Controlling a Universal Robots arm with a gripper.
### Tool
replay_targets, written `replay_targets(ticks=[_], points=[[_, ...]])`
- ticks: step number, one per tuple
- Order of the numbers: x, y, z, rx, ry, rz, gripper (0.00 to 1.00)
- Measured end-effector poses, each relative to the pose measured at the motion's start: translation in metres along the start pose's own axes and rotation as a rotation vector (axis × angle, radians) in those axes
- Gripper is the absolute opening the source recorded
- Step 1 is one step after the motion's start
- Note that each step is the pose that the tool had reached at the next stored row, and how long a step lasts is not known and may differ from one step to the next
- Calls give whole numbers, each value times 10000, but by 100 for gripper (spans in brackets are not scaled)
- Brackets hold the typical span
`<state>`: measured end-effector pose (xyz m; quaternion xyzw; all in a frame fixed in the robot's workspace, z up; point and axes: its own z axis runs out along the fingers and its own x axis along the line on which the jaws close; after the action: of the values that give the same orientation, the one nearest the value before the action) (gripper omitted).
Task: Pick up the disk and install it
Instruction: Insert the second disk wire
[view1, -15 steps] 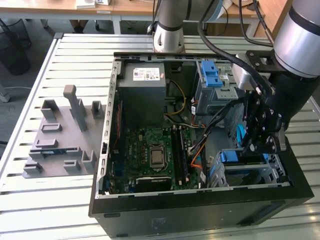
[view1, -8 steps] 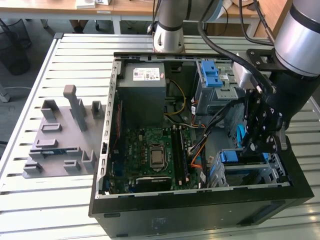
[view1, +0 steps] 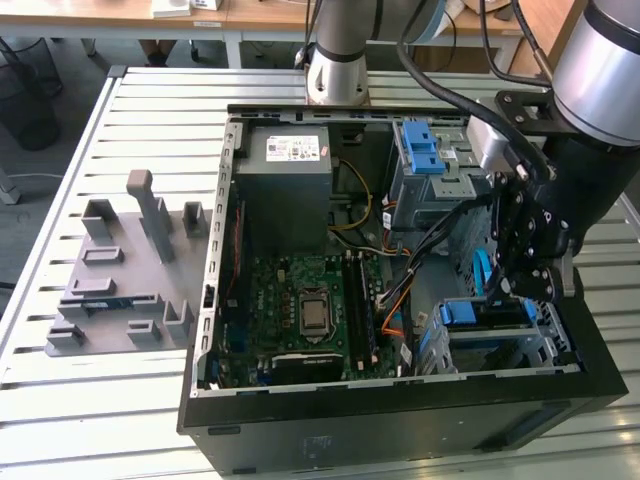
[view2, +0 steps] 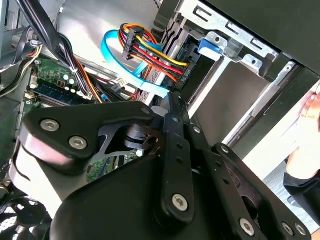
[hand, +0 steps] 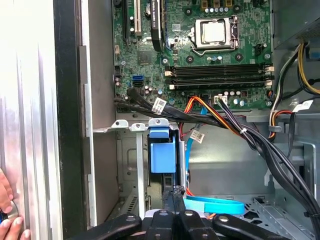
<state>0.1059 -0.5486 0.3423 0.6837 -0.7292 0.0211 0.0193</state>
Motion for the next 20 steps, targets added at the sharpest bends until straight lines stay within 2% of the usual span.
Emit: replay_targets(ticks=[1,4,7,20], points=[[1,0,-5,0,0,0,11],[0,-3,-6,-2,-1,-1,11],[-3,-37,10,-8,0,-1,11],[-8,-57,74,-10,1,-1,11]])
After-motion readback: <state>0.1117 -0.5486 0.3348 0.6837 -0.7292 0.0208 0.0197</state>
